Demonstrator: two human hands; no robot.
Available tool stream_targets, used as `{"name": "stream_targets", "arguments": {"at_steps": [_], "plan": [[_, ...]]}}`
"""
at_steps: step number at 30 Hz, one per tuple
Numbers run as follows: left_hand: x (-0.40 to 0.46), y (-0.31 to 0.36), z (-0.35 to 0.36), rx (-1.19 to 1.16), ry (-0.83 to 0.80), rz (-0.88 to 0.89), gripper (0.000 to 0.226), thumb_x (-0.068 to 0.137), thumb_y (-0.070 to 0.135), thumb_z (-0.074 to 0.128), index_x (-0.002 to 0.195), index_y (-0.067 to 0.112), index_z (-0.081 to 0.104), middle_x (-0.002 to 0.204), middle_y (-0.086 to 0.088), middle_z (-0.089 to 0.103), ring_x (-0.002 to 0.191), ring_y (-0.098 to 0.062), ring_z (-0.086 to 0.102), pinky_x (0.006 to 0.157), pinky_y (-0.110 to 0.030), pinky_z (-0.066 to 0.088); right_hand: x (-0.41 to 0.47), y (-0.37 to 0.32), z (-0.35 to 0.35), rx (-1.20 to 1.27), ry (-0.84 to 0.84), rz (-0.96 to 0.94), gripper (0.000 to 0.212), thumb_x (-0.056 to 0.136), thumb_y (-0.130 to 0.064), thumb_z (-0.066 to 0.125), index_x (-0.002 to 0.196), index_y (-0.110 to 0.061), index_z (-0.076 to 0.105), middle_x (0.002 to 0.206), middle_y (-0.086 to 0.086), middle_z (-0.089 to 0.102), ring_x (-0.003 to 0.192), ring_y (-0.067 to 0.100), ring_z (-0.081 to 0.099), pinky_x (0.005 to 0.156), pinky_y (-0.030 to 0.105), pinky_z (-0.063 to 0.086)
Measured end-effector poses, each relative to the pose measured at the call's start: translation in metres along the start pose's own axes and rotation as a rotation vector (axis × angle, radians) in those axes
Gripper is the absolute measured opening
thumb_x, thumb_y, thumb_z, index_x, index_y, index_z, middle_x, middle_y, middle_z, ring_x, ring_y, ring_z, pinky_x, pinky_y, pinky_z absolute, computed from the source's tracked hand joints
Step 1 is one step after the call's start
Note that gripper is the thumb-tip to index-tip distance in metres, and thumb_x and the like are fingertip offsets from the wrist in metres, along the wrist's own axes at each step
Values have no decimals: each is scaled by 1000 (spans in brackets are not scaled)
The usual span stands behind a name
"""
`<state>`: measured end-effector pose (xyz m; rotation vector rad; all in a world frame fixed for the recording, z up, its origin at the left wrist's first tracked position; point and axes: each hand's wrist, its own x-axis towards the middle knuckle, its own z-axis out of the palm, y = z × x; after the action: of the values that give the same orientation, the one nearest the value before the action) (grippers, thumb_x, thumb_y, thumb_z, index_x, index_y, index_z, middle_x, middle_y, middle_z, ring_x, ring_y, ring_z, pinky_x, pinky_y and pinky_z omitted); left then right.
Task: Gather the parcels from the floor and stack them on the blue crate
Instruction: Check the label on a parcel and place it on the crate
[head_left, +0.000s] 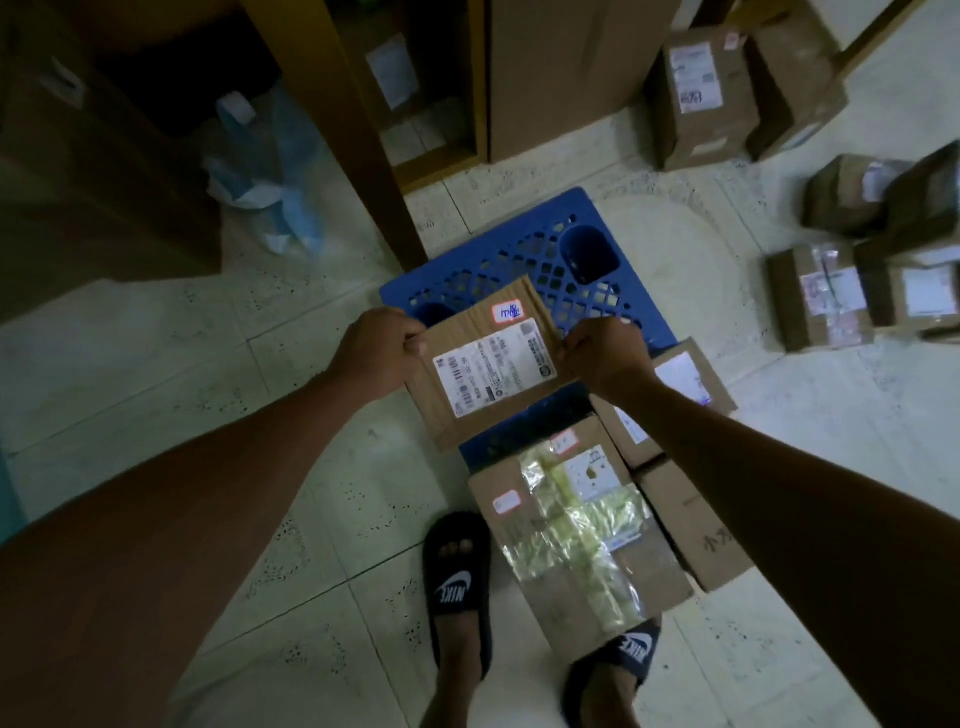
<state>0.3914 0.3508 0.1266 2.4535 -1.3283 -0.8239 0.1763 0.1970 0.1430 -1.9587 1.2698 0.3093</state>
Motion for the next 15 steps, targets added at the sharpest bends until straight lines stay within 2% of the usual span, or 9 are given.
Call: {"name": "stream_targets", "arguments": {"at_steps": [3, 7, 9, 11, 13, 15], "plan": [[13, -12, 34, -50, -41, 5, 21, 87, 10, 61, 68, 11, 53, 69, -12, 52, 63, -16, 47, 60, -25, 37, 16, 20, 20, -20, 9, 20, 13, 90, -18, 64, 90, -9, 74, 101, 6, 70, 87, 14, 62, 81, 27, 54], [21, -16, 72, -71, -85, 41, 32, 88, 7, 60, 60, 9, 44, 63, -7, 47, 62, -16, 45, 57, -25, 35, 24, 47, 38, -29, 57, 100, 17, 89, -16, 62, 90, -7, 76, 99, 9, 73, 83, 20, 65, 78, 36, 58], [23, -19, 86, -69, -108, 44, 28, 88, 6, 59, 62, 8, 48, 66, -10, 50, 67, -18, 48, 60, -27, 40, 24, 58, 49, -45, 45, 118, 18, 90, -19, 61, 92, -8, 75, 99, 8, 72, 79, 17, 60, 69, 32, 54], [24, -21, 96, -64, -121, 47, 25, 87, 4, 57, 64, 5, 48, 67, -11, 46, 66, -19, 45, 60, -27, 37, 22, 65, 57, -65, 46, 131, 21, 91, -24, 59, 91, -9, 74, 98, 7, 70, 81, 18, 60, 67, 30, 52], [25, -22, 101, -58, -120, 47, 23, 85, 3, 56, 63, 1, 49, 69, -12, 47, 65, -19, 45, 61, -26, 35, 20, 69, 64, -139, 93, 77, 25, 92, -30, 58, 91, -11, 74, 105, 8, 67, 99, 25, 60, 82, 39, 54], [27, -23, 102, -55, -112, 62, 22, 84, 4, 56, 63, -1, 49, 69, -13, 47, 65, -19, 45, 62, -26, 35, 18, 69, 65, -220, 109, 42, 28, 93, -33, 55, 97, -13, 74, 115, 10, 60, 117, 31, 50, 96, 46, 47]]}}
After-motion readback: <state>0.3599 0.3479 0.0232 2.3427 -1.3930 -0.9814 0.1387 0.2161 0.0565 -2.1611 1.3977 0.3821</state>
